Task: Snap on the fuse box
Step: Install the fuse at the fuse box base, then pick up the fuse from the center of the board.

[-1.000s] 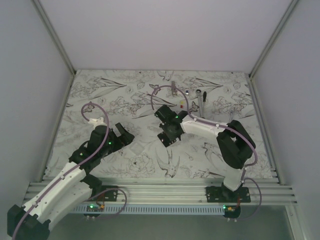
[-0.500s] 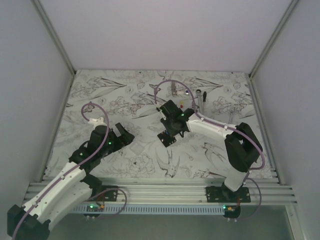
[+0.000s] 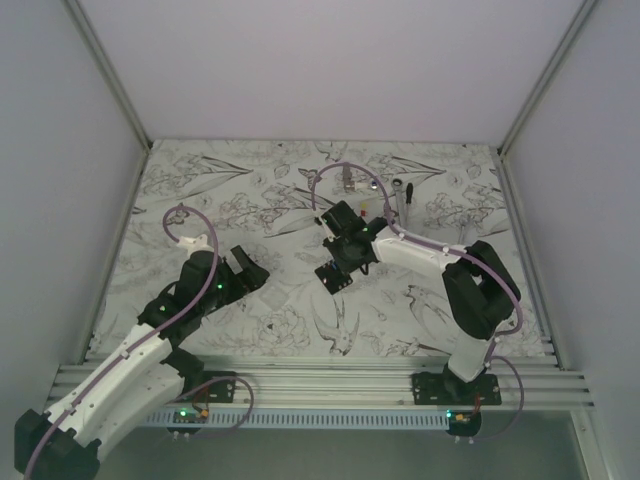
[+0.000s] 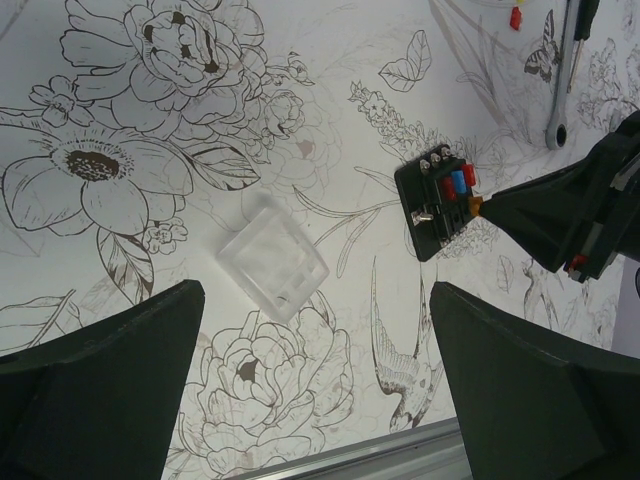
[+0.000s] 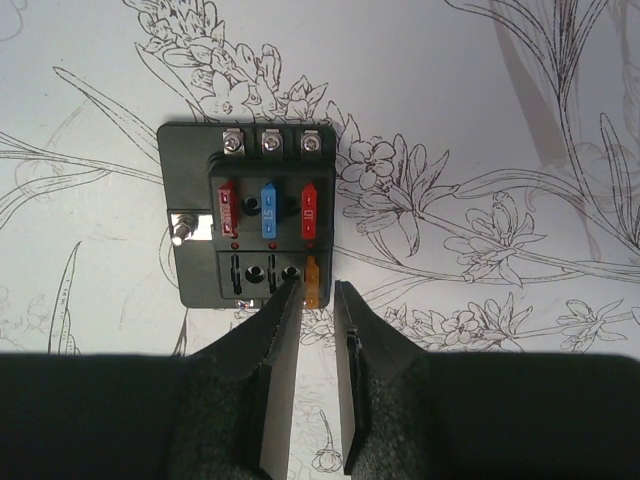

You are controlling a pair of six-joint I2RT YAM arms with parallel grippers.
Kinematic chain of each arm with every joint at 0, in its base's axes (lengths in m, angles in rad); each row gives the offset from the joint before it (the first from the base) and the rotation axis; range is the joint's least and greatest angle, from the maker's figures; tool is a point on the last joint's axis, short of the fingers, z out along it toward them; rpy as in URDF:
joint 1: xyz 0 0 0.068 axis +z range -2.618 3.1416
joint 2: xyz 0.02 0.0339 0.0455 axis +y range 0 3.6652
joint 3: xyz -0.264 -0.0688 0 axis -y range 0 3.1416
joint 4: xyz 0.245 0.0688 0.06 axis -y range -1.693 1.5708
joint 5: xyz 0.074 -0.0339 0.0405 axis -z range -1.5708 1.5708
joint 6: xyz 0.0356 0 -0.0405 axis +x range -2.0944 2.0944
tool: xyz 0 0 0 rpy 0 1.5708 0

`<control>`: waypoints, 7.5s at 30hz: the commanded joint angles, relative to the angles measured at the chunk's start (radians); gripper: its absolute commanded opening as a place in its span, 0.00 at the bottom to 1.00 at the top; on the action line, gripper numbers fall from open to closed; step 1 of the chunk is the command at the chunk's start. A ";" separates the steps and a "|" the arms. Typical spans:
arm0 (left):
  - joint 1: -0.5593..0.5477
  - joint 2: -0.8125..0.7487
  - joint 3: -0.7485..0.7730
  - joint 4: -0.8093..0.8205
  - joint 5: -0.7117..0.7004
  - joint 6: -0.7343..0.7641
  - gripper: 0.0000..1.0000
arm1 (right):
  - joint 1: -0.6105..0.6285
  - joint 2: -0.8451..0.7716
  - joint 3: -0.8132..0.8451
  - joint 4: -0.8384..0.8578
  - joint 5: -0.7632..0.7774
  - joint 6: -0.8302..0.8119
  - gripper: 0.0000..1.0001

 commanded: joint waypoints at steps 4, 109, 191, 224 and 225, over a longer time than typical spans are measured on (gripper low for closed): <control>0.009 -0.002 -0.006 -0.008 0.009 0.001 1.00 | -0.007 0.019 0.001 0.023 -0.026 -0.006 0.21; 0.009 -0.015 0.000 -0.007 0.020 -0.005 1.00 | 0.053 -0.065 -0.041 -0.033 0.020 0.078 0.27; 0.009 0.062 0.030 -0.008 -0.004 0.051 1.00 | -0.255 0.321 0.403 0.241 0.213 0.016 0.41; 0.009 0.031 0.019 -0.007 0.025 0.022 1.00 | -0.290 0.219 0.078 0.148 0.029 0.098 0.26; 0.009 0.030 0.019 -0.008 0.026 0.021 1.00 | -0.278 0.197 0.046 0.149 0.037 0.098 0.26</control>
